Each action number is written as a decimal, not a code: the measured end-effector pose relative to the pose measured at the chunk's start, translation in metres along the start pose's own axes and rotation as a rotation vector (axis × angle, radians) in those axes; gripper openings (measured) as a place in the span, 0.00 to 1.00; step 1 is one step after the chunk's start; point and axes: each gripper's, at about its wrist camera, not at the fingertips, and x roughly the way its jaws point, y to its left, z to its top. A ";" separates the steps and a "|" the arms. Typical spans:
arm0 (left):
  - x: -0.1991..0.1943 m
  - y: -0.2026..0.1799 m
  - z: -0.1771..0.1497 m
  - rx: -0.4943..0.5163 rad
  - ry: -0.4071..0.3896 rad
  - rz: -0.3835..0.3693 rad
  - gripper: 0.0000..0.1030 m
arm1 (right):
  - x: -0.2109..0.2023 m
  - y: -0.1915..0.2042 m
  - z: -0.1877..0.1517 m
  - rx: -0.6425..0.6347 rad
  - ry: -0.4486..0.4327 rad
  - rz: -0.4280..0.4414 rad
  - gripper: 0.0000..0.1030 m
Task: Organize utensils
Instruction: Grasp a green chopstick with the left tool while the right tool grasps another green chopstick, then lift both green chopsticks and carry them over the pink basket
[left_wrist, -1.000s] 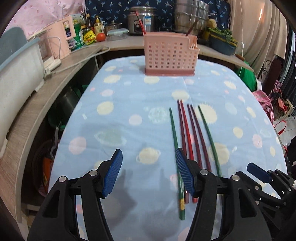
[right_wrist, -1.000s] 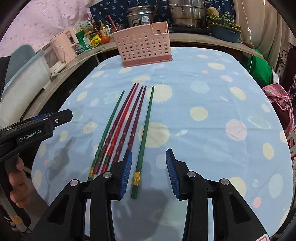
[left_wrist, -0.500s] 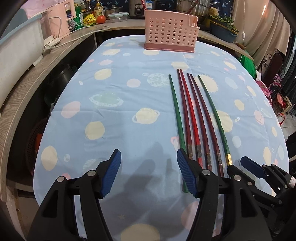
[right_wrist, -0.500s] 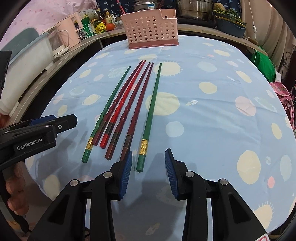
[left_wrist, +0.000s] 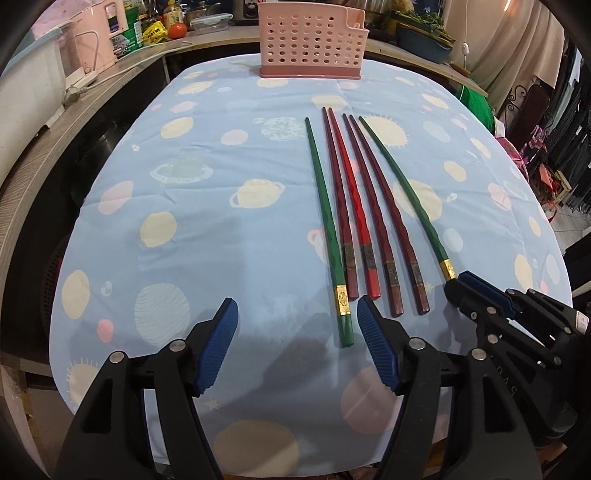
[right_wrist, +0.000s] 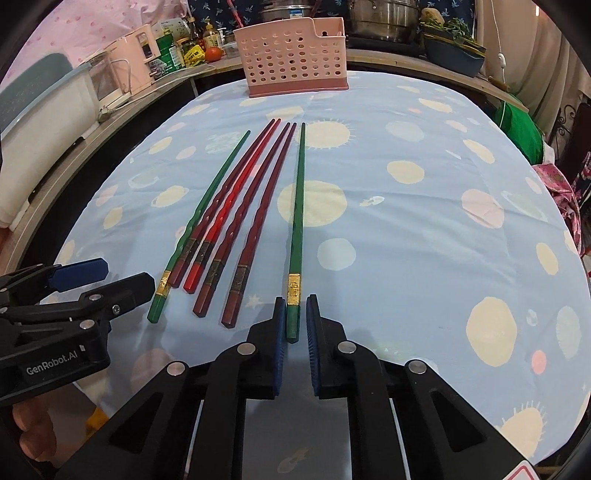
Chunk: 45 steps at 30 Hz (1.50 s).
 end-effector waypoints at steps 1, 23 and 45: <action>0.001 0.000 0.000 0.000 0.005 -0.003 0.62 | 0.000 0.000 0.000 0.000 -0.001 0.000 0.09; 0.012 0.005 -0.004 -0.008 0.028 0.039 0.40 | 0.000 0.000 -0.001 -0.003 -0.004 -0.003 0.09; -0.006 0.007 0.006 -0.027 0.004 -0.019 0.07 | -0.014 -0.002 0.006 0.015 -0.029 0.018 0.07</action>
